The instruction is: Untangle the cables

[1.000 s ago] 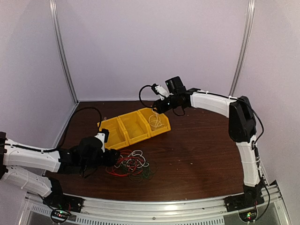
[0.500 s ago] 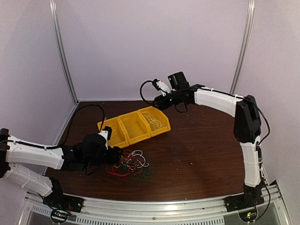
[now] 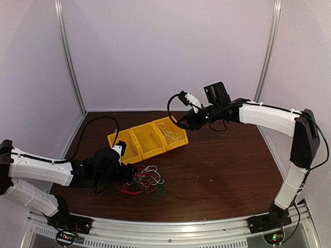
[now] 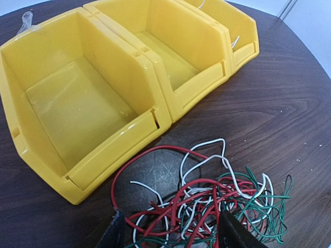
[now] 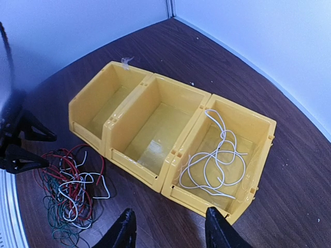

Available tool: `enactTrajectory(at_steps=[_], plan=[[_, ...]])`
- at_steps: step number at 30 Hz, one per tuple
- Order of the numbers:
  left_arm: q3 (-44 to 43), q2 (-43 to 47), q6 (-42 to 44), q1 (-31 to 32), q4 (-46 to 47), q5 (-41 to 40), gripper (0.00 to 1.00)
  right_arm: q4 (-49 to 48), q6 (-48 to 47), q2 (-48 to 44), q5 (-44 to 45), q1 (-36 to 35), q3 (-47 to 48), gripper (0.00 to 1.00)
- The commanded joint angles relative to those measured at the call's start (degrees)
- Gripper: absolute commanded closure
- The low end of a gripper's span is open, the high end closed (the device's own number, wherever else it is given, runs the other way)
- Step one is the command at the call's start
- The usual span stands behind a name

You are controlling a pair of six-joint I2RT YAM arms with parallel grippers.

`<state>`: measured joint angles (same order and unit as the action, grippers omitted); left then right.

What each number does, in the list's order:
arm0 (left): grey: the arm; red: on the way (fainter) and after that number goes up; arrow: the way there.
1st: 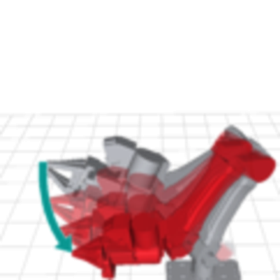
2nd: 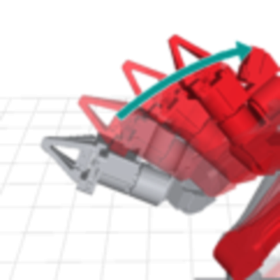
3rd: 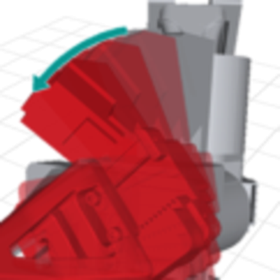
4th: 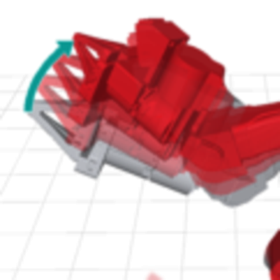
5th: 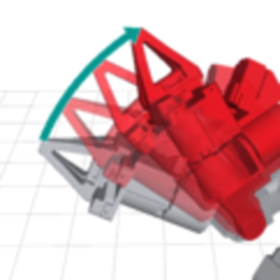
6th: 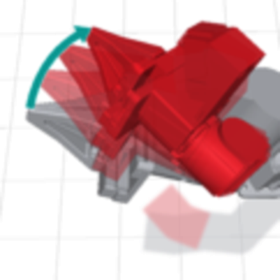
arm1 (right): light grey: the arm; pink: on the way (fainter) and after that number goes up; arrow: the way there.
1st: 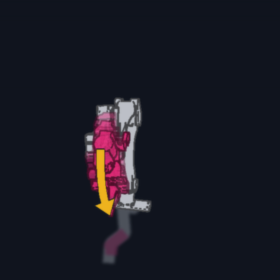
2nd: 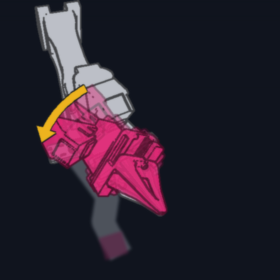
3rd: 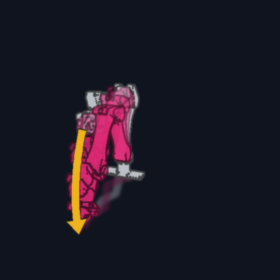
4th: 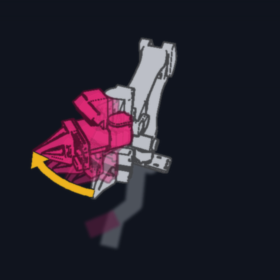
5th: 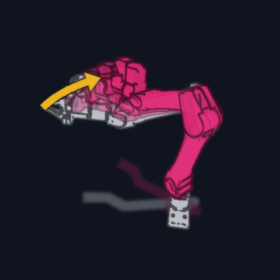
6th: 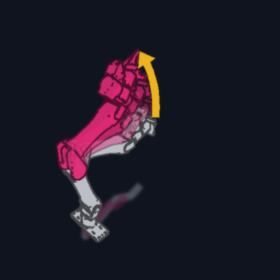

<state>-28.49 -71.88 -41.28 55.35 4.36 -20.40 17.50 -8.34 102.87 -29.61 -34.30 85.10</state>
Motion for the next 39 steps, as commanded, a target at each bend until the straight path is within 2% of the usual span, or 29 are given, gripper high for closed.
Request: enactTrajectory(at_steps=[1,8,16,23,28,33,39], plan=[[-3.1,-2.4,3.2,0.3,2.2,2.2,0.38,-3.6,-3.3,-3.6,-7.4,-0.1,-5.2,0.55],[-6.0,-7.8,5.8,0.3,6.0,7.0,0.38,-4.8,-5.7,-3.8,-12.3,-1.0,-10.0,0.56],[-6.0,-13.4,4.9,0.3,8.7,13.1,0.41,-4.8,-6.8,-3.1,-13.2,-1.9,-11.7,0.57],[-2.5,-15.4,6.2,0.2,16.2,20.1,0.43,-5.3,-7.5,-2.7,-13.4,-1.9,-12.6,0.57],[-1.7,-19.9,7.0,0.4,24.2,26.4,0.47,-3.8,-9.6,-2.5,-13.6,-2.5,-12.3,0.58],[-1.3,-22.7,6.9,1.8,32.4,29.4,0.52,-2.5,-11.4,-3.9,-13.9,-2.5,-12.3,0.58],[-4.7,-24.6,7.1,3.5,32.6,31.3,0.54,1.8,-13.8,-5.5,-13.8,-2.6,-10.7,0.59]])
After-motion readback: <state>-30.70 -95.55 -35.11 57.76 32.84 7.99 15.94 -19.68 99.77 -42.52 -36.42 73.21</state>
